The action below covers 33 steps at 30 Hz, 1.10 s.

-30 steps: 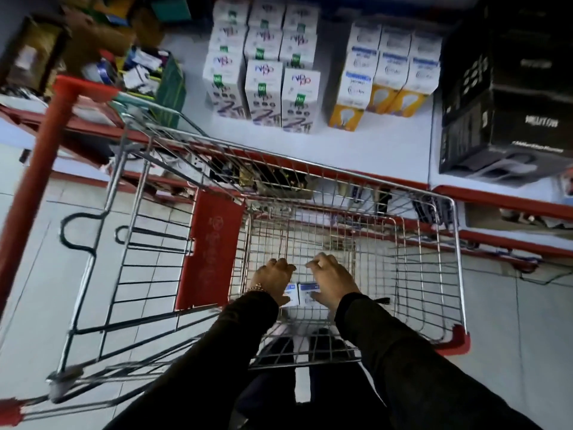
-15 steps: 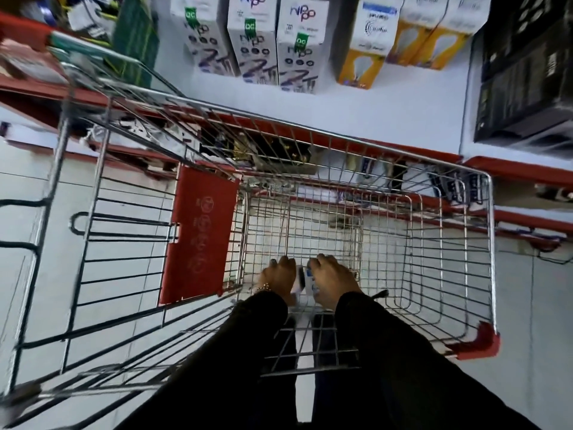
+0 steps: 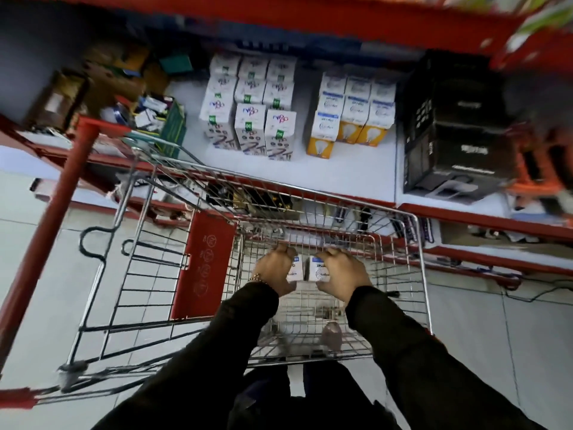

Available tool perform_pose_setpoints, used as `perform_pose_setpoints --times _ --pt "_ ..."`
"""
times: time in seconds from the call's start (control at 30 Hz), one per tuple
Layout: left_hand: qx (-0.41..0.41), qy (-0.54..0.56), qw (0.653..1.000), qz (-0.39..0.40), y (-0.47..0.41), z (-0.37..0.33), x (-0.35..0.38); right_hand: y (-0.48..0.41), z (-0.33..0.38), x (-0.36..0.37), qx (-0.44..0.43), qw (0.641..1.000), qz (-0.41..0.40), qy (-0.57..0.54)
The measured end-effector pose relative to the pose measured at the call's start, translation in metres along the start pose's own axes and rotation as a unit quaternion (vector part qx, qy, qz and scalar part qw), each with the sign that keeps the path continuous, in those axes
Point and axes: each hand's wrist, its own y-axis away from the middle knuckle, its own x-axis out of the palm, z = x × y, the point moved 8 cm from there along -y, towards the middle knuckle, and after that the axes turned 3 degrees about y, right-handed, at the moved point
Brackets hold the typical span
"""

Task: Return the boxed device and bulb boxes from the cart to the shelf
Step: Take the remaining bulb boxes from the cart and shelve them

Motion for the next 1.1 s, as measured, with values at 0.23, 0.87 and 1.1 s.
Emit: perform_pose_setpoints --times 0.23,0.87,1.1 --pt "0.027 0.015 0.995 -0.100 0.012 -0.041 -0.077 0.025 -0.012 -0.084 -0.019 0.996 -0.092 -0.011" --pt "0.134 -0.095 0.954 -0.252 -0.082 -0.146 -0.231 -0.010 -0.118 -0.237 0.028 0.971 -0.237 -0.006" --pt "0.079 -0.199 0.953 -0.215 -0.153 -0.152 -0.222 -0.071 -0.140 -0.238 0.039 0.977 -0.209 -0.025"
